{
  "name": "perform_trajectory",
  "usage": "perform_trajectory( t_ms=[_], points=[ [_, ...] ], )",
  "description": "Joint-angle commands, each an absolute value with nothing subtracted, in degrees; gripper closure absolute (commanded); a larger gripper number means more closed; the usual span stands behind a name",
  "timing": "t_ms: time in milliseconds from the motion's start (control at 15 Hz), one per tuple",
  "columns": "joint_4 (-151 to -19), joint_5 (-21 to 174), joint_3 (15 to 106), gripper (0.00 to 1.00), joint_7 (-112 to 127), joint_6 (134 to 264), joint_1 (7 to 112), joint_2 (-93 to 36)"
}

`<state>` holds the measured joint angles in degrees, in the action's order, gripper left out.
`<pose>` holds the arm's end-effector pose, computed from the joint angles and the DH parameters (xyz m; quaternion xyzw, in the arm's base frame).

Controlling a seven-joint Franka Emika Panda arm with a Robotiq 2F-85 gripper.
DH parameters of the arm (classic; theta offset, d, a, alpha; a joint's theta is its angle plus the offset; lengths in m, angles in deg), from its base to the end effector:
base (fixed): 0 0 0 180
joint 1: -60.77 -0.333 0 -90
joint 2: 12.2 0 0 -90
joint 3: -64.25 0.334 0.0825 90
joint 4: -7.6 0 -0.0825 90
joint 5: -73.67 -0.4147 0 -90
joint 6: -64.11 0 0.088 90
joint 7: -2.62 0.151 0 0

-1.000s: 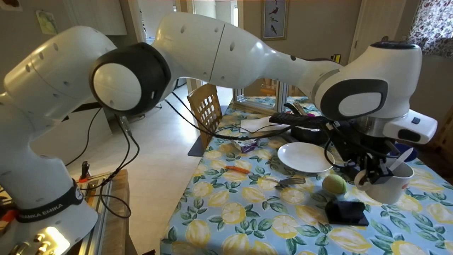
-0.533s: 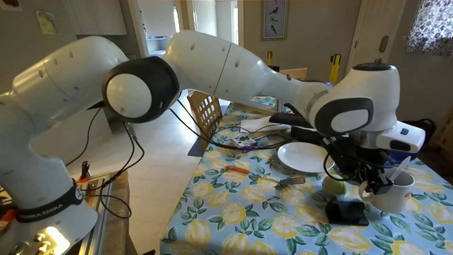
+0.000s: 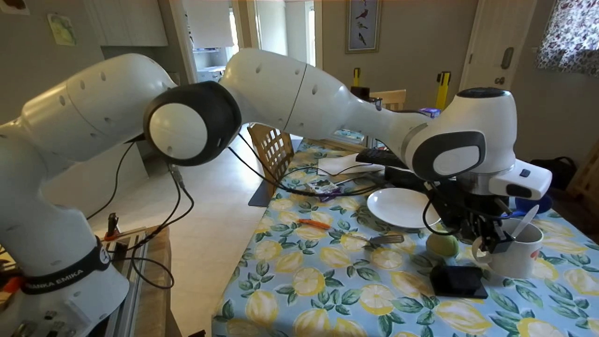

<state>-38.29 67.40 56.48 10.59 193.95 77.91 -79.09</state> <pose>0.8246 -0.3158 0.1888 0.9539 -0.2589 0.1488 0.0308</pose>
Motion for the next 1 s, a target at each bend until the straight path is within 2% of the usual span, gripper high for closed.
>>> perform_trajectory(
  t_ms=[0,867,933],
  points=[
    [-33.57,67.16,56.34,0.98,12.60,190.51,78.15,-80.67],
    [-27.03,66.92,58.96,0.98,12.40,185.96,78.88,-85.45],
    [-26.78,66.81,59.01,0.79,12.59,185.35,78.92,-85.55]
  ],
)
